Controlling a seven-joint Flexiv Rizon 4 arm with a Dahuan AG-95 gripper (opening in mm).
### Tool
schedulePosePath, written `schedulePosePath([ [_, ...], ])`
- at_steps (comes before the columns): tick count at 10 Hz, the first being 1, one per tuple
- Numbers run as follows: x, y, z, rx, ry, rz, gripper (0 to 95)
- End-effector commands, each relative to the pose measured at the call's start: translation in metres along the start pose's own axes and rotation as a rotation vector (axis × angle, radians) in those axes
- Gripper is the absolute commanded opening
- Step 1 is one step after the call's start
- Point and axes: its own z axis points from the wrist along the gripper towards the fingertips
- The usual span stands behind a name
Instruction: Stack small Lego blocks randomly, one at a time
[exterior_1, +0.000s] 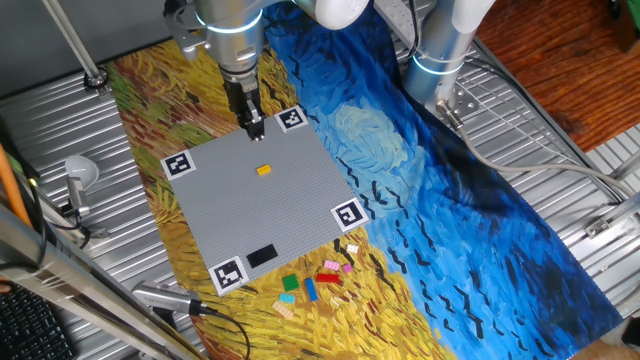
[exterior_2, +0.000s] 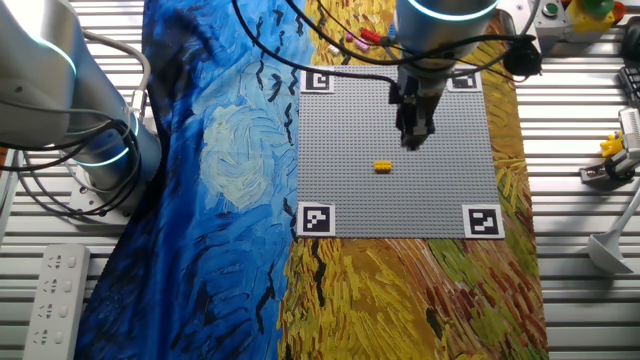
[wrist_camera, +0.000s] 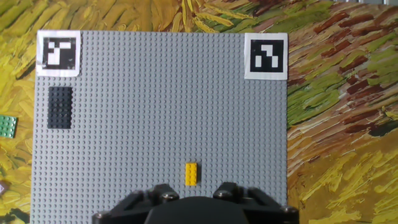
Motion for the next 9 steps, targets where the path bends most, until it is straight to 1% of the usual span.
schedulePosePath([
  [1,0.0003,-0.0001,0.0001,-0.001,-0.001,-0.009,0.0],
  [3,0.0033,-0.0002,0.0004,0.003,0.001,-0.029,0.0],
  [6,0.0040,-0.0024,-0.0007,0.006,0.006,-0.078,0.0],
  [7,0.0043,-0.0059,-0.0004,0.010,0.000,-0.118,0.0],
  [8,0.0043,-0.0059,-0.0004,0.012,-0.008,-0.195,0.0],
  [9,0.0043,-0.0059,-0.0004,0.007,-0.014,-0.285,0.0],
])
